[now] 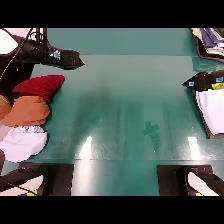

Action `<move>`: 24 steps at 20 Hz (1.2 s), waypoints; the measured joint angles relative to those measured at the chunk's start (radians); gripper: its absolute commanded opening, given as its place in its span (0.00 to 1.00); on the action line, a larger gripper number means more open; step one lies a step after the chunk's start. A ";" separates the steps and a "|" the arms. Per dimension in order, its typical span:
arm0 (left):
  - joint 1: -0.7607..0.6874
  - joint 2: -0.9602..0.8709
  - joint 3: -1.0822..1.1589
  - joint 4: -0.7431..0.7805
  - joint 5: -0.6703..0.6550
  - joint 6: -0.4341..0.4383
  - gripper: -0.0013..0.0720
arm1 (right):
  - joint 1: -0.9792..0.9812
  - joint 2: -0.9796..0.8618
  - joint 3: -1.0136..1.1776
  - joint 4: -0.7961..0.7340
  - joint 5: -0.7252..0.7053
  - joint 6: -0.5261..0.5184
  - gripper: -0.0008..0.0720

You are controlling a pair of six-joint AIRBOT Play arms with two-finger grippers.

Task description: Fold the shirts.

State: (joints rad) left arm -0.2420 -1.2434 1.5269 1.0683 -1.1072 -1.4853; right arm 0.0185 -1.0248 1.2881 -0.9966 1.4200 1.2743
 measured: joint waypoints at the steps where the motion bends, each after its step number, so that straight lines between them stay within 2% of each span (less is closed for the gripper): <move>1: 0.000 0.000 0.000 0.000 0.000 0.000 0.06 | 0.001 0.000 0.000 0.000 -0.002 0.000 0.03; 14: 0.000 0.000 0.000 -0.003 0.009 -0.001 0.06 | 0.002 0.000 0.000 0.002 -0.004 0.000 0.03; 15: 0.000 0.000 0.000 0.000 0.026 0.001 0.21 | 0.002 0.000 0.000 0.002 -0.004 0.000 0.03; 16: -0.001 0.000 0.000 0.019 0.045 0.007 0.62 | 0.002 0.000 0.000 0.002 -0.004 0.000 0.03; 17: -0.001 -0.001 0.000 0.057 0.064 0.009 0.72 | 0.002 0.000 0.000 0.002 -0.005 0.000 0.03; 19: 0.003 -0.010 -0.002 0.212 0.093 -0.027 0.73 | 0.002 0.000 0.000 0.002 -0.010 0.000 0.03; 22: 0.043 -0.045 -0.035 0.493 0.106 -0.135 0.73 | 0.003 0.000 0.000 0.002 -0.026 0.000 0.03; 24: 0.098 -0.082 -0.081 0.600 0.111 -0.182 0.73 | 0.003 0.000 0.000 0.002 -0.039 0.000 0.03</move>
State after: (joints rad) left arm -0.1440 -1.3251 1.4456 1.6684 -0.9958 -1.6676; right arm 0.0219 -1.0248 1.2881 -0.9947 1.3811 1.2747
